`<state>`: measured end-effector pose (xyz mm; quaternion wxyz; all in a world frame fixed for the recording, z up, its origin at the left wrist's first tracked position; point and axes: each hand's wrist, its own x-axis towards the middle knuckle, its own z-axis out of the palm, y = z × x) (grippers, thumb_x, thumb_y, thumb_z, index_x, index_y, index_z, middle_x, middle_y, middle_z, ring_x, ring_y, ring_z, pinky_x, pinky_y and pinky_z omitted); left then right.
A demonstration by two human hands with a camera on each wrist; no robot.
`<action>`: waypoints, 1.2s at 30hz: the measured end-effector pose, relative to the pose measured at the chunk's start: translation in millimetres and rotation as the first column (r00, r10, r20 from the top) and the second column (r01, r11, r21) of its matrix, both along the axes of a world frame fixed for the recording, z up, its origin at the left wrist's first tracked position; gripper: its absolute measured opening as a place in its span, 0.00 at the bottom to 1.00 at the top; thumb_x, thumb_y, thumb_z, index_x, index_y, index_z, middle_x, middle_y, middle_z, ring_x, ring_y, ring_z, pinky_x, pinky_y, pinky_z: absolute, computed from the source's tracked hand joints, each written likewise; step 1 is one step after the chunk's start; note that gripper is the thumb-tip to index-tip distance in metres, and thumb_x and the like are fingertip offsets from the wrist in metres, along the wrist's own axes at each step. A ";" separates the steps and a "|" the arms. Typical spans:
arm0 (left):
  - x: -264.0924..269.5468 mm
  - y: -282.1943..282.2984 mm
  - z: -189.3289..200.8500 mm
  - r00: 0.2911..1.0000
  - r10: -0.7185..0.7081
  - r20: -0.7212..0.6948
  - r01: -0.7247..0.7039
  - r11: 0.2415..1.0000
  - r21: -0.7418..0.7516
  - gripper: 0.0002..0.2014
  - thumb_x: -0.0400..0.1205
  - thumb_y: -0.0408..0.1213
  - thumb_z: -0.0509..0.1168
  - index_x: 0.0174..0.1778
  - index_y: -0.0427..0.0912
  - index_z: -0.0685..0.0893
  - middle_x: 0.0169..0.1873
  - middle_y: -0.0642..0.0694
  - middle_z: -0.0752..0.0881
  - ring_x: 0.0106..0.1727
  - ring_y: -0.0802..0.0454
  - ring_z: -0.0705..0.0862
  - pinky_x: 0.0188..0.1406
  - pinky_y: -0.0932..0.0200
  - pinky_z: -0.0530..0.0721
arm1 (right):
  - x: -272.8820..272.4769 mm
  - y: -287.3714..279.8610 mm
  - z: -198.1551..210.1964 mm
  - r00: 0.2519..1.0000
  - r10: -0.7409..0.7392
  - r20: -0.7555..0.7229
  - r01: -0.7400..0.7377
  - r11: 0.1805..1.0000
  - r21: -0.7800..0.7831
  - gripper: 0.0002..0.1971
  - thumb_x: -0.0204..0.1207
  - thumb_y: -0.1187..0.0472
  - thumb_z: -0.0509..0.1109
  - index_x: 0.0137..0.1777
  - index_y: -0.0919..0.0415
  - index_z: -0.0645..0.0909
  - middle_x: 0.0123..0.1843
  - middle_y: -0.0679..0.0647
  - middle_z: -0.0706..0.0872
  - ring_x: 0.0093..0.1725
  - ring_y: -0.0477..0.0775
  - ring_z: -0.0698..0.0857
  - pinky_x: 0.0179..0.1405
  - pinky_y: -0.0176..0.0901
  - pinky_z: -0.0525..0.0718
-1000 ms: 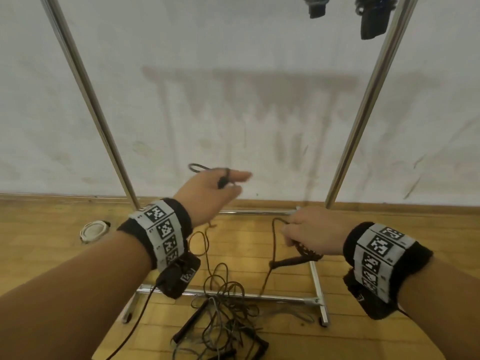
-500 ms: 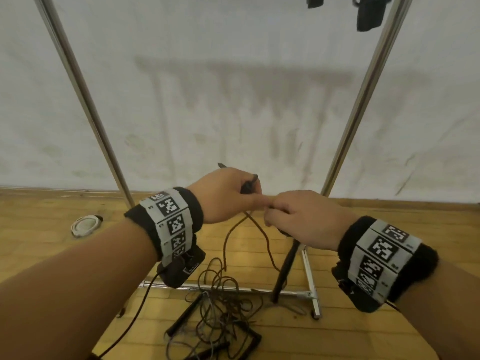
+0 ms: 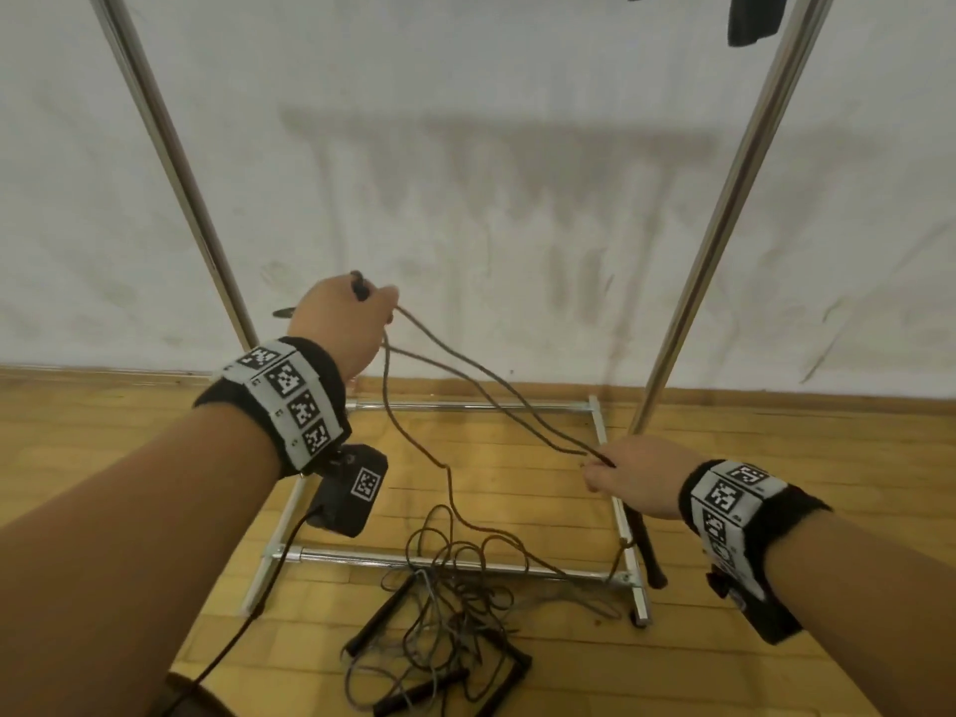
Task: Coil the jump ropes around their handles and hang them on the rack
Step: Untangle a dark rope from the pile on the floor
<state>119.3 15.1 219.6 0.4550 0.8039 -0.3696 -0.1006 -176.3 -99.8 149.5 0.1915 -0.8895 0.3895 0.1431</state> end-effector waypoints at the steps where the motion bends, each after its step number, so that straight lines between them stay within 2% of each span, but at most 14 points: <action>1: 6.7 0.6 -6.3 0.995 -0.011 0.098 -0.005 0.987 0.158 0.15 0.91 0.50 0.63 0.46 0.45 0.86 0.33 0.50 0.86 0.35 0.48 0.81 0.34 0.54 0.75 | 2.1 2.3 6.9 1.000 0.007 0.025 -0.007 1.000 0.003 0.16 0.89 0.45 0.57 0.50 0.48 0.85 0.45 0.47 0.88 0.45 0.48 0.86 0.44 0.43 0.82; 4: 10.6 4.0 -21.6 0.956 -0.187 0.228 0.049 0.864 0.501 0.15 0.93 0.51 0.58 0.64 0.48 0.86 0.57 0.45 0.91 0.48 0.49 0.85 0.48 0.53 0.80 | 2.3 6.4 30.0 0.973 -0.081 0.217 0.049 0.987 0.151 0.14 0.88 0.47 0.60 0.50 0.49 0.86 0.47 0.54 0.89 0.44 0.52 0.90 0.38 0.46 0.92; 7: -10.3 2.7 -25.6 0.924 -0.346 0.162 0.227 0.840 0.493 0.19 0.93 0.52 0.58 0.79 0.61 0.80 0.70 0.53 0.87 0.57 0.55 0.86 0.55 0.59 0.80 | -2.0 5.8 45.3 0.928 -0.207 0.309 0.104 0.942 0.319 0.09 0.87 0.53 0.65 0.54 0.51 0.86 0.54 0.55 0.88 0.43 0.50 0.92 0.34 0.36 0.89; 11: -39.3 -0.7 -23.6 0.869 -0.496 -0.002 0.475 0.831 0.290 0.18 0.91 0.44 0.65 0.73 0.71 0.83 0.41 0.78 0.87 0.29 0.71 0.86 0.23 0.73 0.75 | 2.7 4.0 51.6 0.893 -0.253 0.373 0.117 0.929 0.351 0.03 0.86 0.61 0.70 0.55 0.55 0.84 0.53 0.52 0.87 0.40 0.42 0.89 0.36 0.27 0.84; 13: -47.9 -1.7 -23.9 0.806 -0.590 -0.035 0.574 0.766 0.289 0.26 0.87 0.34 0.67 0.70 0.76 0.81 0.27 0.83 0.81 0.23 0.71 0.82 0.19 0.73 0.75 | 4.0 5.6 52.5 0.819 -0.382 0.429 0.151 0.864 0.480 0.08 0.87 0.59 0.68 0.52 0.62 0.87 0.53 0.59 0.90 0.42 0.48 0.93 0.40 0.33 0.89; 15: -54.2 -5.0 -25.8 0.755 -0.655 -0.042 0.632 0.707 0.317 0.32 0.83 0.32 0.70 0.69 0.79 0.78 0.27 0.85 0.80 0.26 0.75 0.82 0.21 0.75 0.76 | 4.6 8.4 52.3 0.767 -0.458 0.449 0.177 0.824 0.538 0.14 0.87 0.54 0.67 0.48 0.60 0.91 0.52 0.61 0.91 0.45 0.52 0.94 0.44 0.40 0.93; 18: -65.0 -8.0 -29.5 0.718 -0.689 -0.100 0.673 0.648 0.357 0.29 0.80 0.47 0.79 0.74 0.75 0.79 0.28 0.85 0.80 0.28 0.79 0.82 0.23 0.79 0.74 | 7.5 12.8 55.1 0.801 -0.357 0.481 0.160 0.902 0.401 0.16 0.85 0.51 0.66 0.42 0.53 0.92 0.52 0.51 0.90 0.53 0.53 0.88 0.53 0.49 0.90; 20: -71.0 -9.8 -32.8 0.694 -0.710 -0.119 0.693 0.614 0.379 0.29 0.77 0.58 0.80 0.74 0.72 0.80 0.40 0.86 0.84 0.35 0.86 0.80 0.27 0.78 0.77 | 7.6 15.8 61.1 0.782 -0.338 0.524 0.128 0.910 0.395 0.15 0.84 0.52 0.66 0.41 0.54 0.91 0.50 0.48 0.90 0.55 0.53 0.86 0.63 0.57 0.84; 23: -79.0 -13.4 -36.7 0.693 -0.717 -0.076 0.669 0.602 0.436 0.30 0.77 0.62 0.78 0.76 0.72 0.79 0.61 0.79 0.81 0.44 0.80 0.81 0.37 0.74 0.77 | 6.9 19.8 69.3 0.759 -0.321 0.566 0.050 0.896 0.442 0.15 0.85 0.56 0.66 0.41 0.58 0.89 0.47 0.47 0.91 0.55 0.57 0.88 0.67 0.61 0.84; 26: -88.2 -13.5 -40.8 0.668 -0.744 -0.021 0.637 0.557 0.534 0.27 0.77 0.60 0.78 0.72 0.69 0.80 0.52 0.79 0.80 0.47 0.73 0.80 0.41 0.73 0.74 | 6.0 20.9 77.0 0.691 -0.464 0.554 -0.012 0.759 0.651 0.14 0.87 0.58 0.64 0.50 0.67 0.87 0.50 0.63 0.93 0.54 0.66 0.92 0.61 0.61 0.90; 29: -92.7 -13.7 -40.3 0.637 -0.763 -0.111 0.689 0.499 0.525 0.07 0.83 0.56 0.75 0.52 0.65 0.84 0.36 0.75 0.88 0.31 0.70 0.84 0.24 0.75 0.76 | 3.1 18.2 80.4 0.694 -0.499 0.520 -0.063 0.677 0.733 0.16 0.89 0.56 0.63 0.55 0.69 0.86 0.52 0.70 0.92 0.52 0.73 0.93 0.56 0.60 0.92; 31: -86.6 -14.9 -34.4 0.674 -0.728 -0.125 0.678 0.542 0.497 0.04 0.87 0.53 0.70 0.50 0.61 0.88 0.33 0.66 0.91 0.24 0.70 0.82 0.23 0.71 0.76 | -1.2 14.8 79.9 0.722 -0.480 0.499 -0.040 0.690 0.723 0.15 0.88 0.55 0.65 0.54 0.67 0.87 0.52 0.66 0.91 0.50 0.74 0.93 0.55 0.63 0.92; 34: -59.6 -19.5 -26.3 0.893 -0.450 -0.027 0.416 0.799 0.433 0.08 0.89 0.47 0.69 0.46 0.53 0.90 0.20 0.56 0.86 0.18 0.64 0.78 0.20 0.66 0.75 | -9.4 6.7 76.0 0.828 -0.374 0.418 0.067 0.806 0.588 0.13 0.86 0.56 0.68 0.48 0.64 0.88 0.50 0.62 0.90 0.45 0.65 0.94 0.48 0.55 0.94; 36: -44.5 -18.4 -21.5 0.952 -0.305 0.002 0.273 0.858 0.434 0.07 0.88 0.40 0.69 0.47 0.46 0.91 0.24 0.51 0.87 0.23 0.57 0.80 0.20 0.63 0.77 | -11.8 4.8 71.7 0.918 -0.239 0.318 0.083 0.897 0.434 0.14 0.86 0.51 0.67 0.47 0.58 0.89 0.48 0.60 0.91 0.42 0.57 0.93 0.46 0.52 0.94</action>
